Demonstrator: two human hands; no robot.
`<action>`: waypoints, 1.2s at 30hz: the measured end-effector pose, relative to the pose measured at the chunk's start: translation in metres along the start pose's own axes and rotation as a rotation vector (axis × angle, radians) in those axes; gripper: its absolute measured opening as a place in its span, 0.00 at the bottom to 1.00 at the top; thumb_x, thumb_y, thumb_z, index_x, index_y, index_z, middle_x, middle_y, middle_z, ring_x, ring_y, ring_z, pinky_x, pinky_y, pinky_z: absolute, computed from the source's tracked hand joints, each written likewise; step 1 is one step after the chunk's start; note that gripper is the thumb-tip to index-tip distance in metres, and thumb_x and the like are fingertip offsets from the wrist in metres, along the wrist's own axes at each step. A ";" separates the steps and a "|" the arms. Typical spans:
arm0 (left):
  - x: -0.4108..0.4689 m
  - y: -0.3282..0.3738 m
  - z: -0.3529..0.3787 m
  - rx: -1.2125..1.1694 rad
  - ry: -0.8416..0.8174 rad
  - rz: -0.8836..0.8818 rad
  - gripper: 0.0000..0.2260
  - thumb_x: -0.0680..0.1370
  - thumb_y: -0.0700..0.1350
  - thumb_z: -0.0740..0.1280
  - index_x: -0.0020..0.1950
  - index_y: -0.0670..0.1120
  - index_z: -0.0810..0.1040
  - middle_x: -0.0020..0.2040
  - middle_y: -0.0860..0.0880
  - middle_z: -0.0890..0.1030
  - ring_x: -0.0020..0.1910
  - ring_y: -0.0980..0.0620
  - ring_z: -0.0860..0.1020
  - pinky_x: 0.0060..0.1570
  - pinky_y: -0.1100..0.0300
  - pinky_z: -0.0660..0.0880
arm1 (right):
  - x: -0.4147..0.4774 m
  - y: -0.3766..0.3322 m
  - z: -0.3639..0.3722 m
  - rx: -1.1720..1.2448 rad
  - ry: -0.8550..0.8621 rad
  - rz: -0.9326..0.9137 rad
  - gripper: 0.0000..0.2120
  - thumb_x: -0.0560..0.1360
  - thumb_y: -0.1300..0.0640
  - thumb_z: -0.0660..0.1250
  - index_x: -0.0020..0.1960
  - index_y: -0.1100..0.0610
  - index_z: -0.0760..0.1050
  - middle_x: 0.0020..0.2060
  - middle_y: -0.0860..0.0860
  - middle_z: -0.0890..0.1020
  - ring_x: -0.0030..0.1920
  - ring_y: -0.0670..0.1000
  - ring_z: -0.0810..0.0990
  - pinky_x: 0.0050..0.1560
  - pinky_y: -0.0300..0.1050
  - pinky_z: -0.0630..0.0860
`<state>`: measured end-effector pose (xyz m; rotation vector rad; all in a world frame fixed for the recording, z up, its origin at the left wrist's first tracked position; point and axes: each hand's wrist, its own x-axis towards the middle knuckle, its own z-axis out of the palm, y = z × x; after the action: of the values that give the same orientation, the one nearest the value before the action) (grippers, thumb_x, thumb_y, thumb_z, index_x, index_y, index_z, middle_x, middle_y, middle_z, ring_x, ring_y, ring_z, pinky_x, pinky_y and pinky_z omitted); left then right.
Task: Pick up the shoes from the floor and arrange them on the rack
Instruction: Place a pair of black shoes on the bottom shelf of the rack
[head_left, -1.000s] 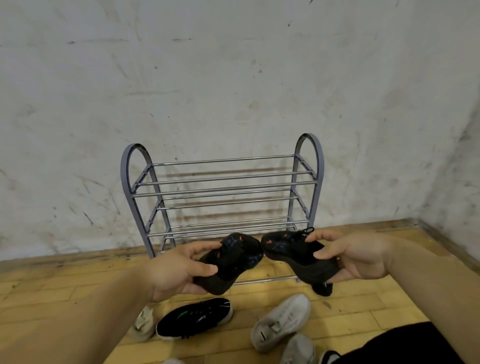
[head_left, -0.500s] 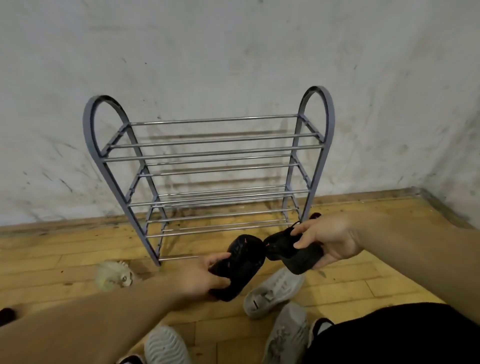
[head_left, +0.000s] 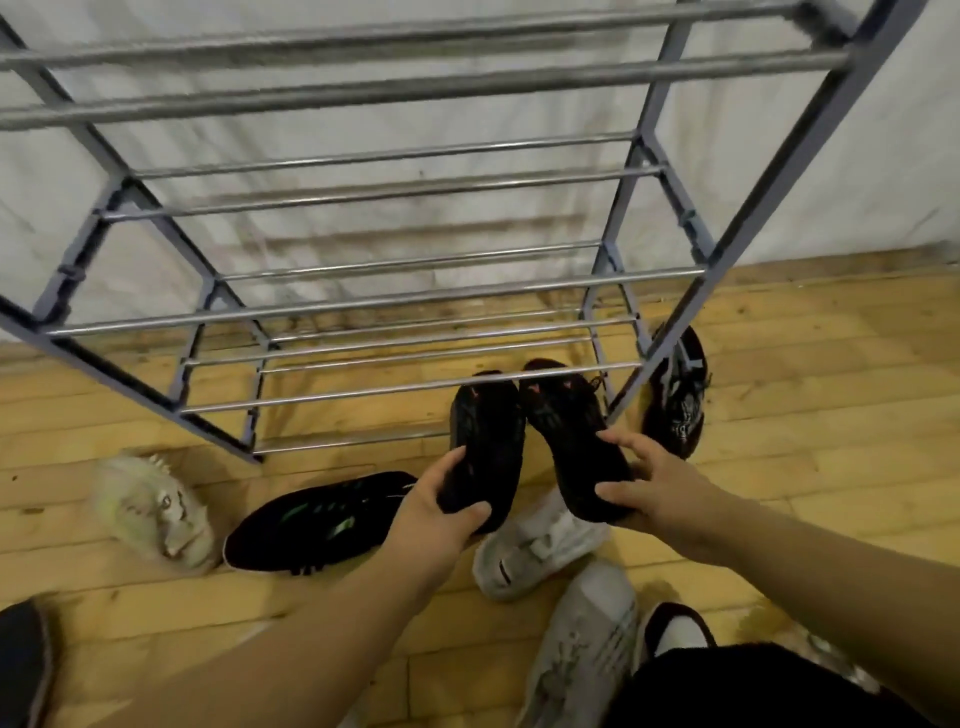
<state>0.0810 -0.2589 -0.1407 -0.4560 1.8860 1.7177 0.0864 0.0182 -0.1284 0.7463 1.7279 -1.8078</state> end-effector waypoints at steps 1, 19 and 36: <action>0.008 -0.002 0.004 0.006 0.016 0.021 0.33 0.79 0.37 0.72 0.78 0.61 0.68 0.70 0.52 0.76 0.67 0.48 0.78 0.63 0.45 0.80 | 0.010 0.006 0.002 0.005 0.022 -0.040 0.30 0.74 0.69 0.74 0.67 0.42 0.74 0.67 0.56 0.75 0.60 0.62 0.82 0.52 0.57 0.84; 0.125 0.021 0.046 -0.109 0.061 0.114 0.34 0.78 0.36 0.74 0.77 0.64 0.68 0.73 0.50 0.75 0.71 0.47 0.76 0.67 0.43 0.77 | 0.112 -0.028 -0.003 0.161 0.064 -0.245 0.35 0.79 0.70 0.68 0.79 0.46 0.65 0.61 0.46 0.76 0.61 0.55 0.80 0.60 0.53 0.82; 0.169 0.012 0.010 1.105 -0.090 0.100 0.39 0.75 0.70 0.60 0.79 0.70 0.39 0.69 0.42 0.77 0.56 0.40 0.81 0.55 0.42 0.81 | 0.124 -0.053 -0.021 -1.776 0.199 -0.195 0.44 0.78 0.30 0.57 0.81 0.39 0.33 0.83 0.57 0.42 0.73 0.68 0.69 0.56 0.59 0.79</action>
<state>-0.0588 -0.2294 -0.2321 0.1555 2.4336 0.5110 -0.0388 0.0420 -0.1790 -0.0752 2.5952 0.2152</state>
